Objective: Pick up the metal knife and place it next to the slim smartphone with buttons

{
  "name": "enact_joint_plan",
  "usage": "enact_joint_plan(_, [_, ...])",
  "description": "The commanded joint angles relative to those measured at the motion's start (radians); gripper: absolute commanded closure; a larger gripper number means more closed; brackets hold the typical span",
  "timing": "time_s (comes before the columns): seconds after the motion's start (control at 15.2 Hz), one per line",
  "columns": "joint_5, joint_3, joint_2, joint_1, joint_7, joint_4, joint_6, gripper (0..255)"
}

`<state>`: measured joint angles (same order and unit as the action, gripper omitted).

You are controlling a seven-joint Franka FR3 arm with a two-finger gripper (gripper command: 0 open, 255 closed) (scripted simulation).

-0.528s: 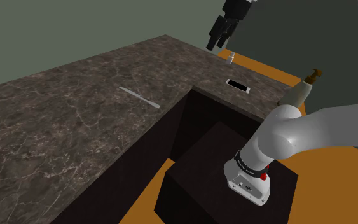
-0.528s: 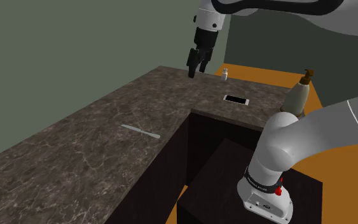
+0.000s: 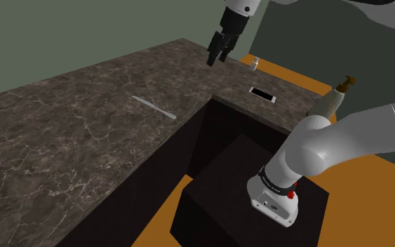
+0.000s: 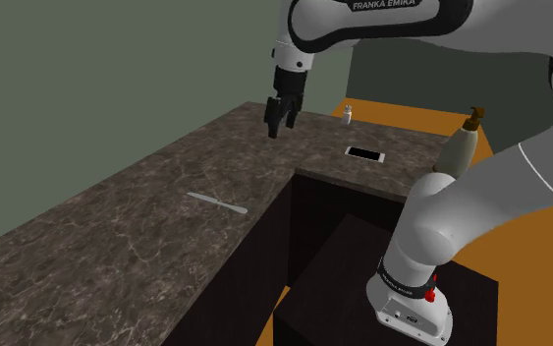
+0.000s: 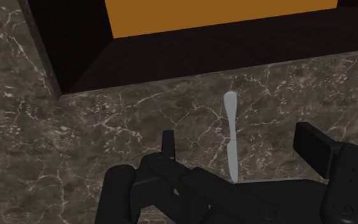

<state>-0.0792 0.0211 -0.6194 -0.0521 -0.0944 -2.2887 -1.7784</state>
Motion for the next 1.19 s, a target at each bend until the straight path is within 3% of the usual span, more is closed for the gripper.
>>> enact_joint_plan(0.0, [-0.005,-0.01,0.078,-0.009,-0.001,0.016,-0.053,0])
enact_joint_plan(0.53, [-0.016,-0.054,0.346,-0.04,0.011,0.081,-0.215,0])
enact_joint_plan(1.12, [-0.001,-0.096,0.673,-0.074,0.033,0.241,-0.335,0])
